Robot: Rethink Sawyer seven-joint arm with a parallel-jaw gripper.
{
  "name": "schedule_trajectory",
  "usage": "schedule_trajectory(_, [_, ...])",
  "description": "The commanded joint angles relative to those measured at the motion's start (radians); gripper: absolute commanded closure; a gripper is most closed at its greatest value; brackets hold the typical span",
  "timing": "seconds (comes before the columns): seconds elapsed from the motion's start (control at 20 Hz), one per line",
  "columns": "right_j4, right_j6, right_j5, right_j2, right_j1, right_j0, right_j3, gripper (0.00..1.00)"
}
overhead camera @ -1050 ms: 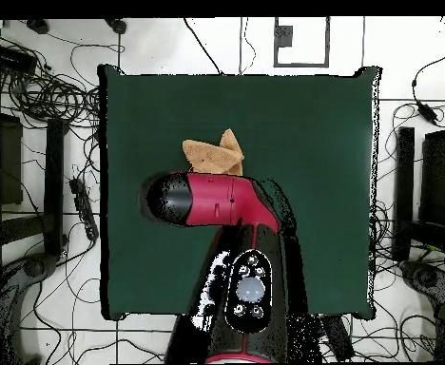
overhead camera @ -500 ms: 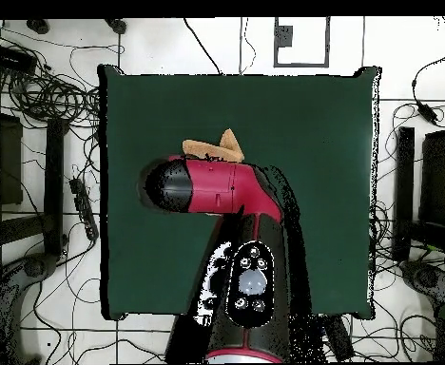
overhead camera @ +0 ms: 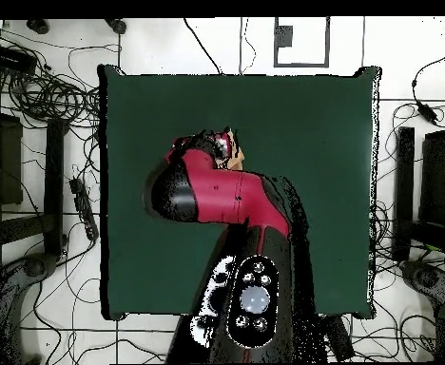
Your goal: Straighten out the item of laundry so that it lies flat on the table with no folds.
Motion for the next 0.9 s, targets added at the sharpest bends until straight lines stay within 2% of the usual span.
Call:
schedule_trajectory(0.05, [0.071, 0.41, -0.182, -0.08, 0.018, 0.092, 0.229, 0.0])
schedule_trajectory(0.5, [0.25, 0.484, -0.317, -0.121, 0.08, 0.151, 0.347, 0.0])
schedule_trajectory(0.65, [0.239, 0.452, -0.308, -0.102, 0.079, 0.136, 0.324, 0.0])
schedule_trajectory(0.75, [0.206, 0.437, -0.304, -0.044, 0.069, 0.088, 0.316, 0.0])
schedule_trajectory(0.9, [0.192, 0.467, -0.344, -0.001, 0.089, 0.054, 0.323, 0.0])
